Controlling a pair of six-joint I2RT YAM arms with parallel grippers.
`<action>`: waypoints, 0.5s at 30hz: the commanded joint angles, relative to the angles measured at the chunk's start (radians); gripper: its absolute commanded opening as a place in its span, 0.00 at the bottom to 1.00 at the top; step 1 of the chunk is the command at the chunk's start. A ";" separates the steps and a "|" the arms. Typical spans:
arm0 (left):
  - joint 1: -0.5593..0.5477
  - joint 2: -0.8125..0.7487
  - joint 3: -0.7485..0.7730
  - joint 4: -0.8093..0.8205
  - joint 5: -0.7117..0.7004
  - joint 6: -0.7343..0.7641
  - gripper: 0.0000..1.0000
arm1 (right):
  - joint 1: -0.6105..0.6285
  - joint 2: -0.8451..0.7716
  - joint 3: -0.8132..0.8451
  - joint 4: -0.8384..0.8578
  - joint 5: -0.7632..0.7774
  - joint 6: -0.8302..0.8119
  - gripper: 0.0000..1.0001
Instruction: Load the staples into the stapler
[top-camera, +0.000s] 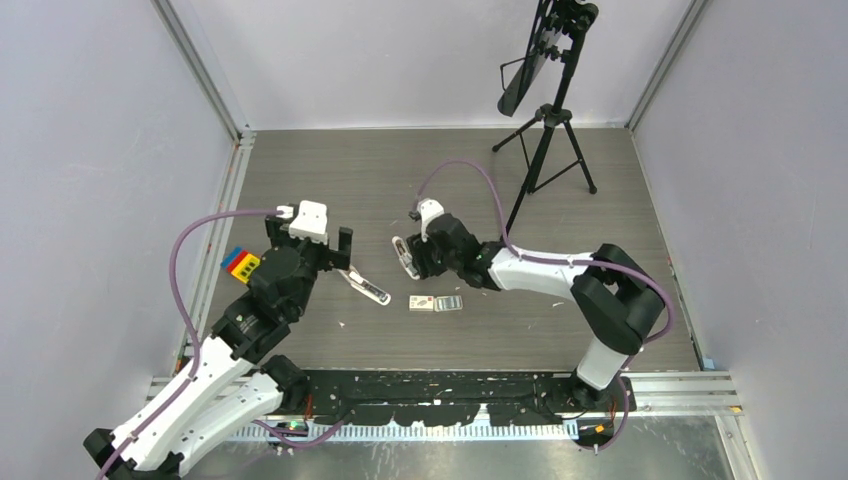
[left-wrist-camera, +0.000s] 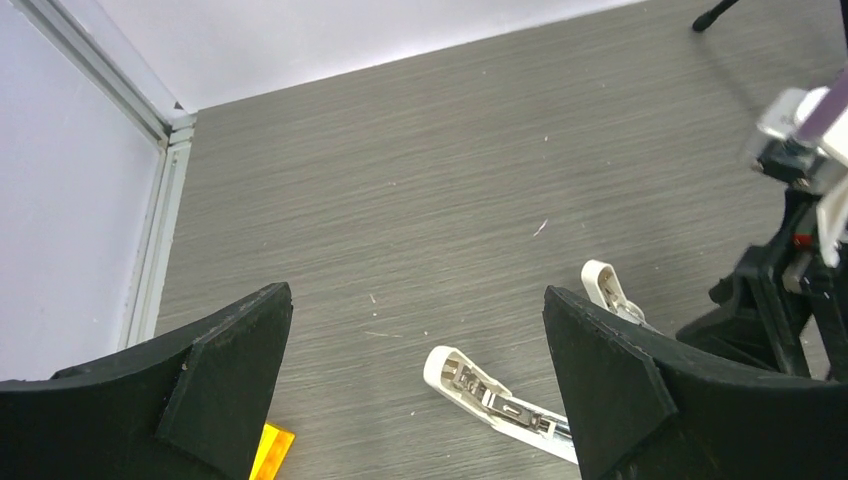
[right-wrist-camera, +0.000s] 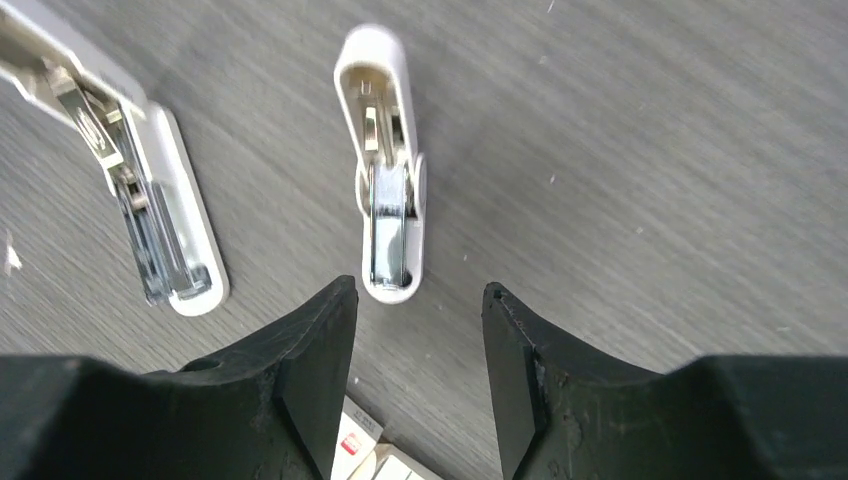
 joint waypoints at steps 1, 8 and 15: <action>-0.001 0.049 0.005 0.053 0.014 -0.005 0.99 | 0.020 -0.040 -0.164 0.345 -0.062 -0.060 0.55; -0.001 0.119 0.010 0.048 0.023 -0.017 0.99 | 0.049 0.033 -0.346 0.752 -0.071 -0.168 0.55; -0.001 0.167 0.013 0.048 0.022 -0.017 0.99 | 0.055 0.098 -0.348 0.804 -0.016 -0.192 0.53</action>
